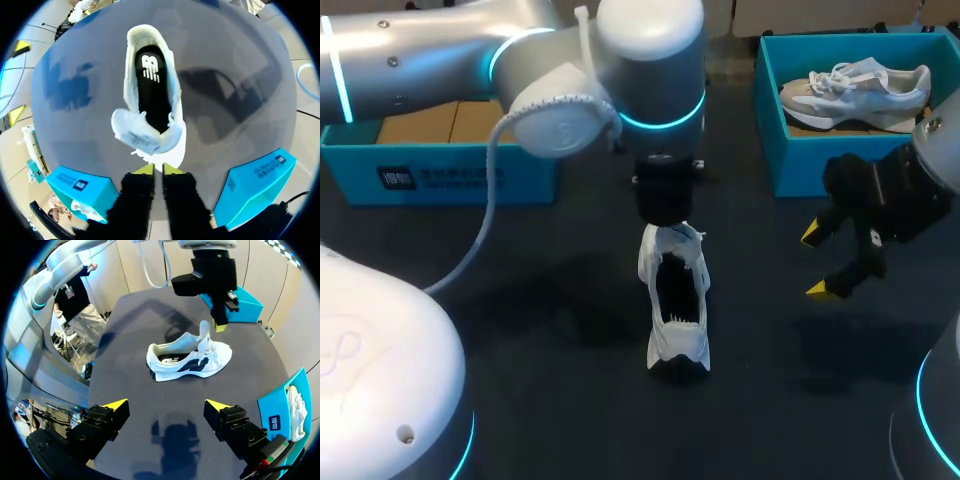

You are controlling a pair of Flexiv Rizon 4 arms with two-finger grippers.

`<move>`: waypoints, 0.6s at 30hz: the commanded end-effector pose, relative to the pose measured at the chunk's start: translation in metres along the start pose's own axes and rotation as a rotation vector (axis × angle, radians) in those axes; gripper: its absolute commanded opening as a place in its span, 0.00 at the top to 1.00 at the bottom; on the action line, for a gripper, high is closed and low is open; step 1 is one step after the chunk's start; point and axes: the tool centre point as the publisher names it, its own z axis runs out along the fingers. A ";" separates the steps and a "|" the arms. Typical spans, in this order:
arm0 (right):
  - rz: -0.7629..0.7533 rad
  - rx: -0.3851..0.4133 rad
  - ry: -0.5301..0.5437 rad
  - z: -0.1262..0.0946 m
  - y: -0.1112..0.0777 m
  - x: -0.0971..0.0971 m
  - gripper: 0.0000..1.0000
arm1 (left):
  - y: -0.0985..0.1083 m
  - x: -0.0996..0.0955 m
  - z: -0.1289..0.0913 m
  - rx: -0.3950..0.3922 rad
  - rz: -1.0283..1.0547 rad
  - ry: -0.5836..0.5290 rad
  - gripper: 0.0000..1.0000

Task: Take the shoe out of the shoebox, open the shoe tongue, remove and reinsert the insole, then place the shoe into the shoebox

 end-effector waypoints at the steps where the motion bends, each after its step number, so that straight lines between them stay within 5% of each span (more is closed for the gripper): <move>1: 0.000 0.000 -0.002 0.001 -0.001 0.001 0.00 | -0.005 0.006 0.002 -0.008 -0.002 -0.009 0.55; 18: 0.000 0.000 -0.002 0.001 -0.001 0.001 0.00 | -0.027 0.007 0.010 0.028 0.021 -0.010 0.62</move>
